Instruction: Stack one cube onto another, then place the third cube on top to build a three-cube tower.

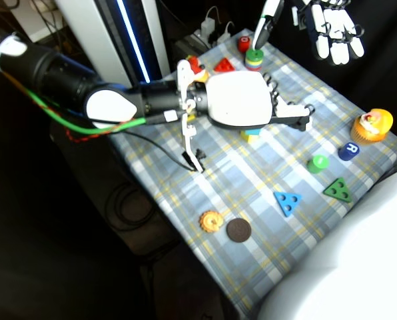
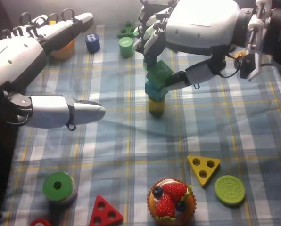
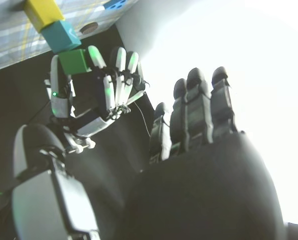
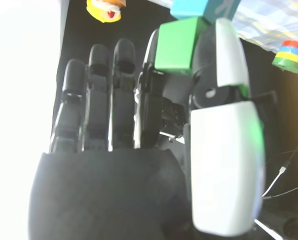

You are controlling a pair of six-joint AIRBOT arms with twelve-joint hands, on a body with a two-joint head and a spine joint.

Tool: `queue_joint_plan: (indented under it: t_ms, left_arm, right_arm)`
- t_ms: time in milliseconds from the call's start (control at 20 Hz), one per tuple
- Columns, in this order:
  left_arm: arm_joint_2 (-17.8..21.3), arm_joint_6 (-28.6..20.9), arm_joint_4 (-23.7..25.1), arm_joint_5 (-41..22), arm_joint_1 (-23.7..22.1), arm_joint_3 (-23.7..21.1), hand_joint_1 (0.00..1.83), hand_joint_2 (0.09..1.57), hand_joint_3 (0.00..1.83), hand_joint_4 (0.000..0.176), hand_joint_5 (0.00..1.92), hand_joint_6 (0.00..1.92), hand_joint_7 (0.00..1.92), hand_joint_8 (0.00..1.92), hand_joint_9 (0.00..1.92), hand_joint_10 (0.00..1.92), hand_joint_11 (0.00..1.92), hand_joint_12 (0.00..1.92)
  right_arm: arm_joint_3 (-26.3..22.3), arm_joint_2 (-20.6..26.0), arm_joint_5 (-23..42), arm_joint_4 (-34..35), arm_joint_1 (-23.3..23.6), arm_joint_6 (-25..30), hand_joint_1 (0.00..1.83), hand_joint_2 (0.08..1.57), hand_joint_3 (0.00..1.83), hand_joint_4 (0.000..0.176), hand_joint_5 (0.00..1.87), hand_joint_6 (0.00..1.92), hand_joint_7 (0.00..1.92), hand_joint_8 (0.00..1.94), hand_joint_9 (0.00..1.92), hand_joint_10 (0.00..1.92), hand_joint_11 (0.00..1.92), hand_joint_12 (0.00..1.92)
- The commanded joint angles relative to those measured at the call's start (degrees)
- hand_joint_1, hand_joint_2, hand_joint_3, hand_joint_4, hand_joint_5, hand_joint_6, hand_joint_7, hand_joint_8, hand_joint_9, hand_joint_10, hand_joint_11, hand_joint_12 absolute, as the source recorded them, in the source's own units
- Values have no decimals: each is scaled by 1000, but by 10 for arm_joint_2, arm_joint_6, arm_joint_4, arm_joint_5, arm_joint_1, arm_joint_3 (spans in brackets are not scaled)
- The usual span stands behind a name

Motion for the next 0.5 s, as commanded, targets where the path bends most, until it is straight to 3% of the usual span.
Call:
queue_joint_plan:
  t_ms: [0, 450]
  left_arm:
    - [-2, -4, 16, -60, -8, 3, 666, 807, 0, 176, 102, 1, 187, 0, 180, 1, 0, 0]
    - [-3, -4, 16, -59, -10, 4, 659, 805, 0, 176, 121, 5, 190, 7, 194, 3, 0, 0]
  right_arm:
    - [-1, -2, 43, 16, 10, 3, 1193, 1028, 0, 0, 1170, 653, 751, 1, 549, 6, 0, 990]
    - [-1, -2, 43, 16, 10, 4, 1190, 1031, 0, 0, 1164, 659, 759, 1, 600, 14, 26, 1095]
